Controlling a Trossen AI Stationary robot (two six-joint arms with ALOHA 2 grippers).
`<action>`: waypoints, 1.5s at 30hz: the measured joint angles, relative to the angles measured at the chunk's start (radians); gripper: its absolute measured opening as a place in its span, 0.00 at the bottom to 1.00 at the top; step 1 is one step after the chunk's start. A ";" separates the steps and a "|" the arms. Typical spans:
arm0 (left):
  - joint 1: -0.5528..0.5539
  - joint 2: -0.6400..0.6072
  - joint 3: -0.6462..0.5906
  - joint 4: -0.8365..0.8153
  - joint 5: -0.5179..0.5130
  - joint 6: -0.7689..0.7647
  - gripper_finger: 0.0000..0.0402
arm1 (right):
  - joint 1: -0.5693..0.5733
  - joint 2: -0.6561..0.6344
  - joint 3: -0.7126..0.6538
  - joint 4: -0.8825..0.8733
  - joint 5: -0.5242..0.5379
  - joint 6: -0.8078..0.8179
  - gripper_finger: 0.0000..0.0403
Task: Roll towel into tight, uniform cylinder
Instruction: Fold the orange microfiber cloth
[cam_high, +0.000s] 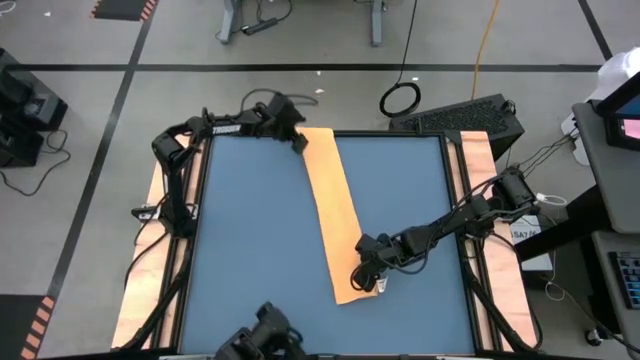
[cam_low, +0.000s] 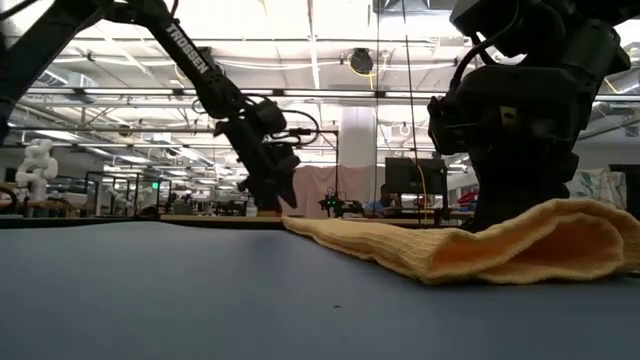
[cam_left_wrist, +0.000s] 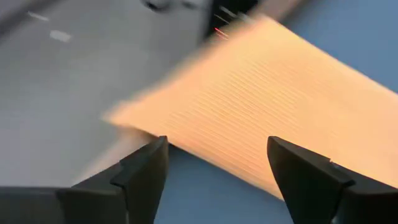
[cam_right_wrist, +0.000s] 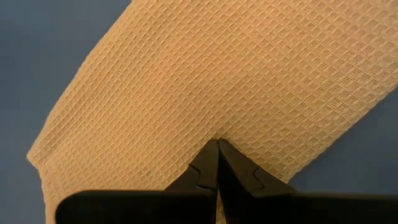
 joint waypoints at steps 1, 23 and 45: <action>-0.017 0.000 -0.012 -0.005 0.021 -0.009 0.66 | 0.000 0.000 0.000 0.001 0.000 0.002 0.00; -0.251 -0.005 -0.094 0.081 -0.296 0.001 0.36 | 0.027 0.003 -0.002 0.140 0.029 -0.040 0.00; -0.808 -0.168 -0.411 0.424 -0.132 0.082 0.36 | 0.128 0.001 0.000 0.046 0.198 -0.161 0.00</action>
